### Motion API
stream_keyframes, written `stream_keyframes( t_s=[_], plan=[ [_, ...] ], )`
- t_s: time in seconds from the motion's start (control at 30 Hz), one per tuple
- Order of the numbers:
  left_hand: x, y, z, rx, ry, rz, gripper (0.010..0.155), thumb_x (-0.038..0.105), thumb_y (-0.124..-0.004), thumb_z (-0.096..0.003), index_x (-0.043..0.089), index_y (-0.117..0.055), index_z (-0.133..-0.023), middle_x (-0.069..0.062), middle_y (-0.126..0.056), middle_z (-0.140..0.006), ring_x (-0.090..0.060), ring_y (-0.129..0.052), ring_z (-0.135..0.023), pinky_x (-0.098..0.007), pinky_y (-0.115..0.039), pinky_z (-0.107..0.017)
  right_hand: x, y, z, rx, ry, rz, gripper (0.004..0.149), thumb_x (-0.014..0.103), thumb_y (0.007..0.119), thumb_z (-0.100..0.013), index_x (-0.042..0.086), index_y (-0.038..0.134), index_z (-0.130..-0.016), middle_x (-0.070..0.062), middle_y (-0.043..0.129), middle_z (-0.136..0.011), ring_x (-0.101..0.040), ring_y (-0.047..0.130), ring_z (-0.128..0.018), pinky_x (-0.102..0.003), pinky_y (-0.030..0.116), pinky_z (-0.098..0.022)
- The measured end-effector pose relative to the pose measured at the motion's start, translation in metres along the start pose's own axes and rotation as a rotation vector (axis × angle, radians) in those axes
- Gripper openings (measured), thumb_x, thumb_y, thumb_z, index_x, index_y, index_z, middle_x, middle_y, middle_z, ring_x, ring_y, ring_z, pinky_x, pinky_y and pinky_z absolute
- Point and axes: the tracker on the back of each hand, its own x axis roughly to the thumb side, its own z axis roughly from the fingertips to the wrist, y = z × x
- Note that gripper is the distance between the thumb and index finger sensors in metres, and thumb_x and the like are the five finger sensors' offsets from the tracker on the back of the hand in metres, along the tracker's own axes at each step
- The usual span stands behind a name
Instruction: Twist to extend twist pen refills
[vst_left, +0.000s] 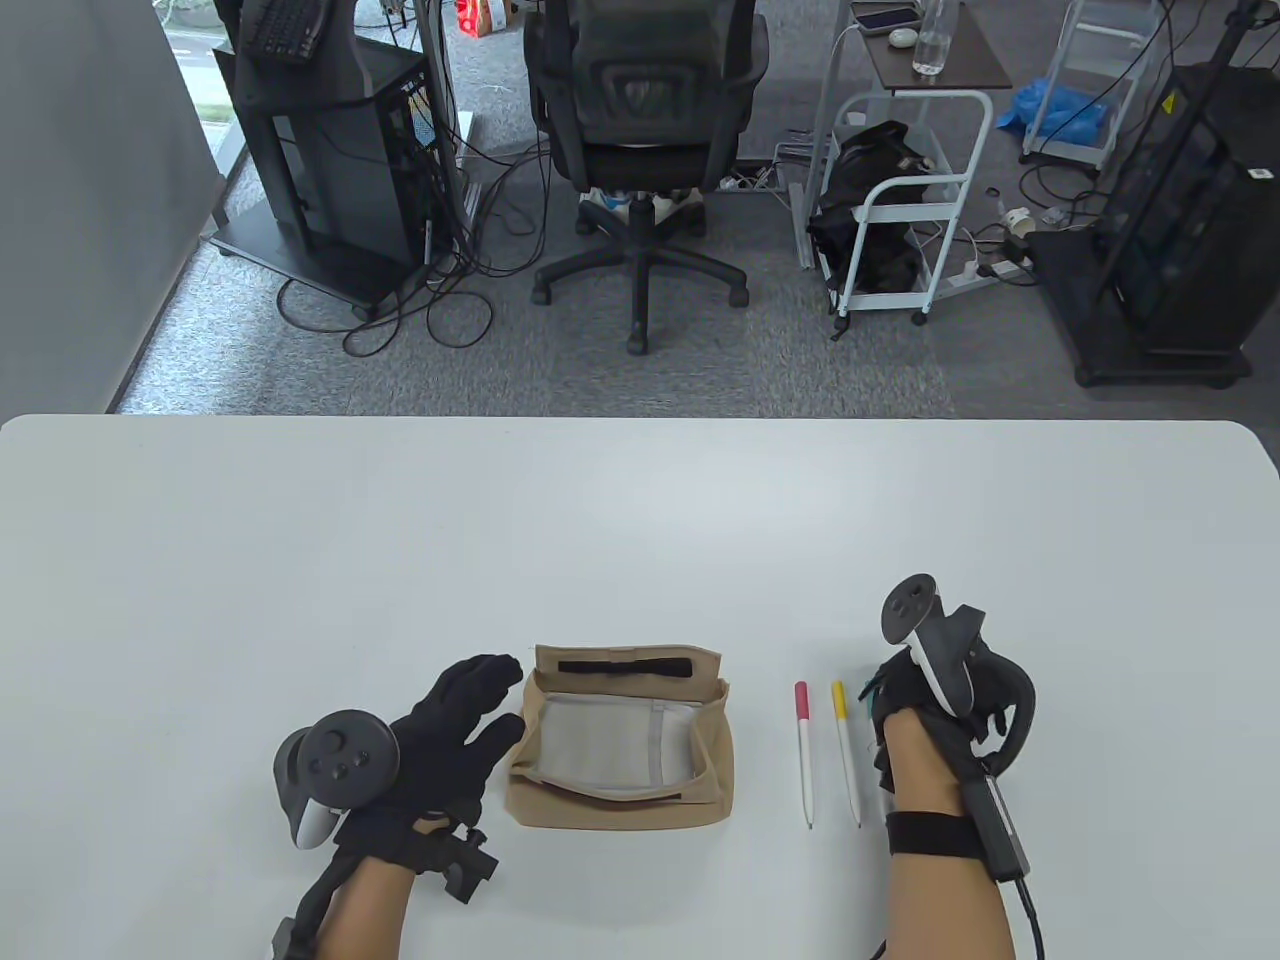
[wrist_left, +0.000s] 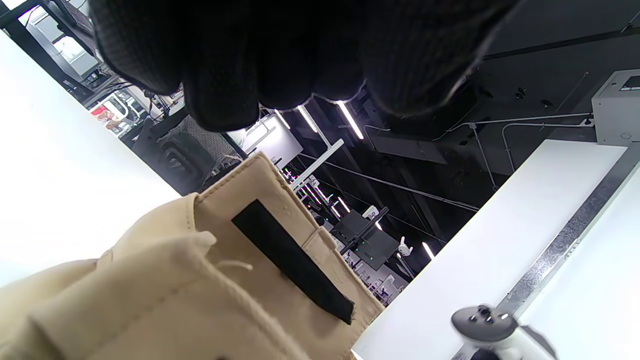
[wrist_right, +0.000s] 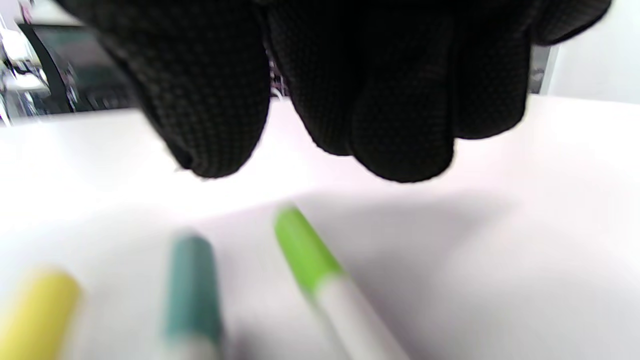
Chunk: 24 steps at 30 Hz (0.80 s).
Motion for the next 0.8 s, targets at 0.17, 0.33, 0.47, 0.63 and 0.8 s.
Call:
stream_keyframes(
  t_s=[0.17,0.33,0.47,0.63,0.8],
  plan=[
    [0.003,-0.003,0.000,-0.012,-0.010,-0.011,0.064,0.040,-0.083,-0.0450,0.011,-0.070,-0.101,-0.021,-0.072,-0.101,-0.043,-0.089,-0.082,-0.060,-0.072,-0.060,0.018,-0.050,0.026,-0.151,-0.115,-0.139,0.059,0.038,0.097,-0.040,-0.007,0.094,-0.078,-0.029,0.101,-0.067,-0.051,0.086,-0.069,-0.073,0.059,-0.058],
    [0.008,-0.009,-0.001,-0.032,-0.024,-0.023,0.063,0.039,-0.083,-0.0451,0.011,-0.071,-0.100,-0.021,-0.072,-0.101,-0.043,-0.090,-0.082,-0.059,-0.073,-0.060,0.045,-0.075,0.056,-0.130,-0.364,-0.317,0.060,0.037,0.094,-0.043,-0.002,0.088,-0.087,-0.029,0.094,-0.080,-0.052,0.078,-0.078,-0.078,0.045,-0.062],
    [0.017,-0.016,-0.004,-0.063,-0.045,-0.032,0.059,0.038,-0.084,-0.0450,0.011,-0.076,-0.097,-0.020,-0.078,-0.098,-0.041,-0.095,-0.078,-0.057,-0.078,-0.057,0.073,-0.062,0.070,0.071,-0.540,-0.386,0.062,0.038,0.094,-0.043,0.001,0.084,-0.092,-0.029,0.092,-0.081,-0.053,0.075,-0.081,-0.079,0.043,-0.062],
    [0.038,-0.028,-0.017,-0.111,-0.080,-0.088,0.051,0.035,-0.086,-0.0445,0.011,-0.087,-0.089,-0.019,-0.089,-0.090,-0.040,-0.104,-0.069,-0.055,-0.086,-0.050,0.099,-0.023,0.076,0.243,-0.582,-0.274,0.070,0.043,0.094,-0.042,-0.001,0.079,-0.095,-0.029,0.090,-0.081,-0.054,0.073,-0.081,-0.077,0.045,-0.062],
    [0.056,-0.040,-0.037,-0.184,-0.068,-0.216,0.046,0.033,-0.089,-0.0429,0.010,-0.094,-0.083,-0.019,-0.098,-0.081,-0.037,-0.112,-0.059,-0.051,-0.092,-0.042,0.107,-0.004,0.076,0.258,-0.590,-0.277,0.066,0.043,0.094,-0.041,0.001,0.083,-0.091,-0.026,0.094,-0.075,-0.052,0.078,-0.077,-0.076,0.049,-0.062]
  ],
)
